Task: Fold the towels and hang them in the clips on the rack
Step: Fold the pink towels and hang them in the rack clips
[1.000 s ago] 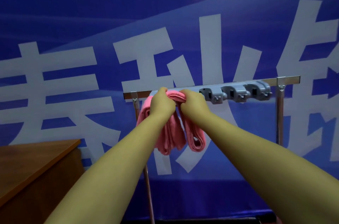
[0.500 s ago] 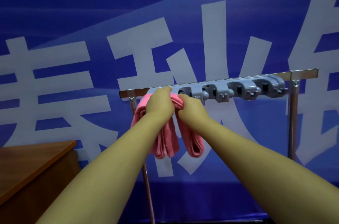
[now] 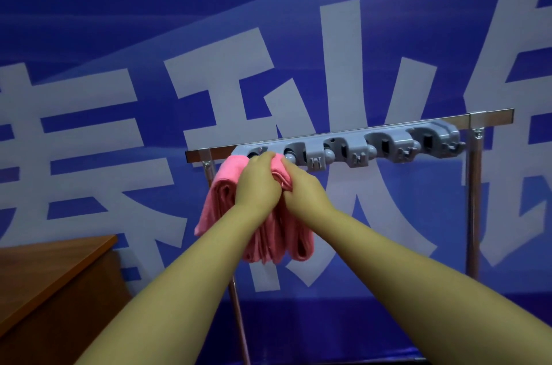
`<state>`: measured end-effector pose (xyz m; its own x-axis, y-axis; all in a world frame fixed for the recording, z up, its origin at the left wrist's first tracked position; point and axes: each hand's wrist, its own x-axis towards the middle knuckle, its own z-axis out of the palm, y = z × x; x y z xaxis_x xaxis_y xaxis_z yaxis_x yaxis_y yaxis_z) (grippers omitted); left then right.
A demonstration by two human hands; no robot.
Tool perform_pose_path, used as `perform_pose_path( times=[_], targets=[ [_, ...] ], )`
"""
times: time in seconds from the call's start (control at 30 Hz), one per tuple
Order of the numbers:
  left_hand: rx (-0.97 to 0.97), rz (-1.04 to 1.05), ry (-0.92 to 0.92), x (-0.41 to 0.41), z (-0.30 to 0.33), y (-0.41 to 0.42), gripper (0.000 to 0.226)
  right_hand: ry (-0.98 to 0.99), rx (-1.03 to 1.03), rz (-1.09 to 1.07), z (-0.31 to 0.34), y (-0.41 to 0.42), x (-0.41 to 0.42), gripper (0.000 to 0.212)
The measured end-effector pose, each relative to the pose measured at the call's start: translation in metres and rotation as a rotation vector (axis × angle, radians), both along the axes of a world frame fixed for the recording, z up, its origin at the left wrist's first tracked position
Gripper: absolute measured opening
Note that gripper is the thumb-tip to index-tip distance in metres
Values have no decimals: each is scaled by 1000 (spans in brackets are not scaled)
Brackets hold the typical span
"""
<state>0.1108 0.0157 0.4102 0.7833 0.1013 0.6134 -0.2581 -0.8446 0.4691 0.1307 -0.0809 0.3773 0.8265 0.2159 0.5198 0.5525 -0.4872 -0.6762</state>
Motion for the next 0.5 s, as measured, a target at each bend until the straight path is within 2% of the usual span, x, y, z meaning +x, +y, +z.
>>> perform_pose_path(
  times=[0.1, 0.23, 0.33, 0.4, 0.5],
  targets=[
    [-92, -36, 42, -4, -5, 2, 66, 18, 28, 30, 2, 1, -4, 66],
    [-162, -40, 95, -16, -22, 1, 82, 37, -50, 42, -14, -3, -12, 70],
    [-151, -18, 34, -45, -56, -3, 84, 86, -255, 47, -48, -20, -30, 45],
    [-154, -72, 27, -71, -102, -7, 82, 251, -493, 108, -92, -40, -47, 45],
    [-181, -152, 151, -110, -191, -15, 78, 719, -881, 235, -187, -82, -68, 46]
  ],
)
